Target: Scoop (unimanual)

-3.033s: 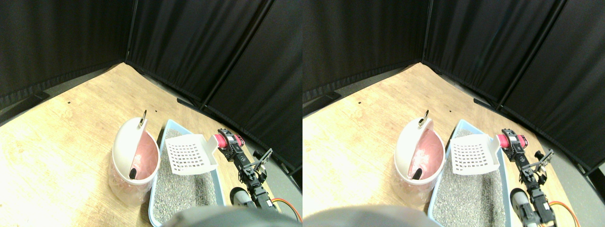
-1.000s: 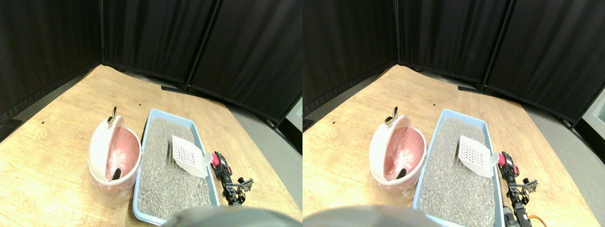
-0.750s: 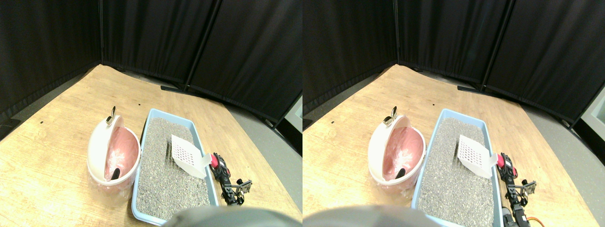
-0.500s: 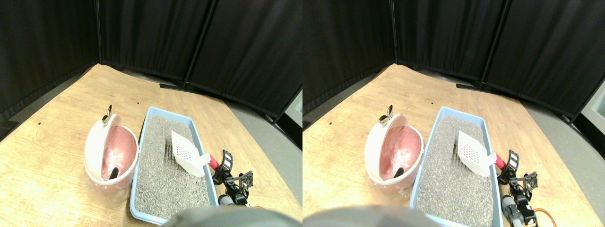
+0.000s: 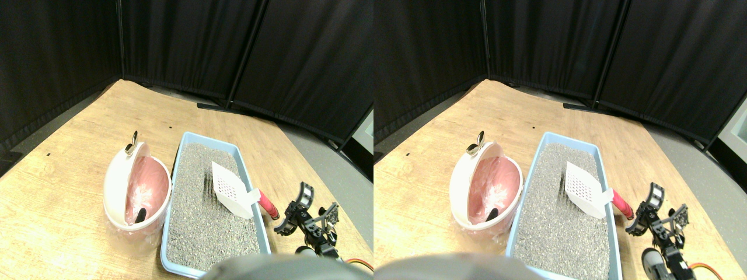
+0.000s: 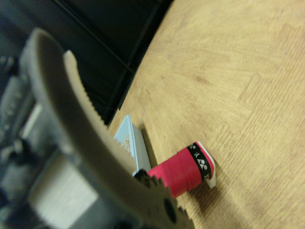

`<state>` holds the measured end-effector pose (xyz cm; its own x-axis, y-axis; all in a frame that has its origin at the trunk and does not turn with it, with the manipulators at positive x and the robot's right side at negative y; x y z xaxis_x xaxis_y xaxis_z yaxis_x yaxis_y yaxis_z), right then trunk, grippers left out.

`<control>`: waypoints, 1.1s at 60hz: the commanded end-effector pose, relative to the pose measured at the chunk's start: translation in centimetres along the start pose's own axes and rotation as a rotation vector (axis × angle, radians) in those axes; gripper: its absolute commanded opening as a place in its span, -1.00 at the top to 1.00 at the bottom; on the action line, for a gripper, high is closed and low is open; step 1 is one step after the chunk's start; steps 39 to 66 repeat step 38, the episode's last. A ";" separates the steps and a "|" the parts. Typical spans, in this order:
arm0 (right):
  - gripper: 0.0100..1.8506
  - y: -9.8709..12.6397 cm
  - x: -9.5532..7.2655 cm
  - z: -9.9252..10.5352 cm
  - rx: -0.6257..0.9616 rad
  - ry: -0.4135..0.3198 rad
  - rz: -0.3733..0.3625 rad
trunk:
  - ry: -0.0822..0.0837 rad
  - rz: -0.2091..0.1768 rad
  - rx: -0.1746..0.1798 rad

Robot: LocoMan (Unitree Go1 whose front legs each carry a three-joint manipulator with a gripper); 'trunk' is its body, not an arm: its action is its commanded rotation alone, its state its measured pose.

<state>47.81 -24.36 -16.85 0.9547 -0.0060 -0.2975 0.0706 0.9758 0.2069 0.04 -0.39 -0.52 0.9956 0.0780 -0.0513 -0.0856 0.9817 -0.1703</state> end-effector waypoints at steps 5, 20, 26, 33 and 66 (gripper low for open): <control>-0.04 0.5 -1.6 1.8 0.009 -0.153 0.022 | -0.010 -0.013 -0.003; 0.95 0.7 -3.0 2.3 -0.077 -0.298 0.116 | -0.013 -0.031 0.011; 0.95 0.6 -3.2 2.4 -0.098 -0.309 0.136 | -0.012 -0.042 0.017; 0.95 0.8 -3.5 2.4 -0.106 -0.322 0.138 | -0.011 -0.050 0.019; 0.95 0.9 -3.6 2.4 -0.113 -0.324 0.141 | -0.011 -0.054 0.020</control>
